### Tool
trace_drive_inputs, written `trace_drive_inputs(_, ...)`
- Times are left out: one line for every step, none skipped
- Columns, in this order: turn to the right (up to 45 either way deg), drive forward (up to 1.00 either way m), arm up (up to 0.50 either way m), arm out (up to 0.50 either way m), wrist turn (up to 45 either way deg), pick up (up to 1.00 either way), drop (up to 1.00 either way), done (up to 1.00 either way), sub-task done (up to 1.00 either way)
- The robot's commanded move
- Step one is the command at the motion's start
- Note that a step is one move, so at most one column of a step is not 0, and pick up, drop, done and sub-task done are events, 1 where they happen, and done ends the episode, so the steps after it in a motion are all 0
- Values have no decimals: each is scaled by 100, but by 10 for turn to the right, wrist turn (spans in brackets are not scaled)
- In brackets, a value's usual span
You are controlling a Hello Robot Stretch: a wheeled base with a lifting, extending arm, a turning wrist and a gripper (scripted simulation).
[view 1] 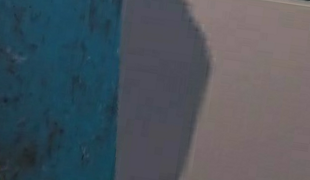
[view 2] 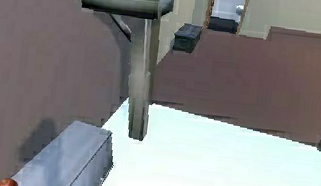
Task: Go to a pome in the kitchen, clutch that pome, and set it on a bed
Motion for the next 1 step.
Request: trace_drive_inputs(240, 0, 0, 0, 0, 0, 0, 0, 0)
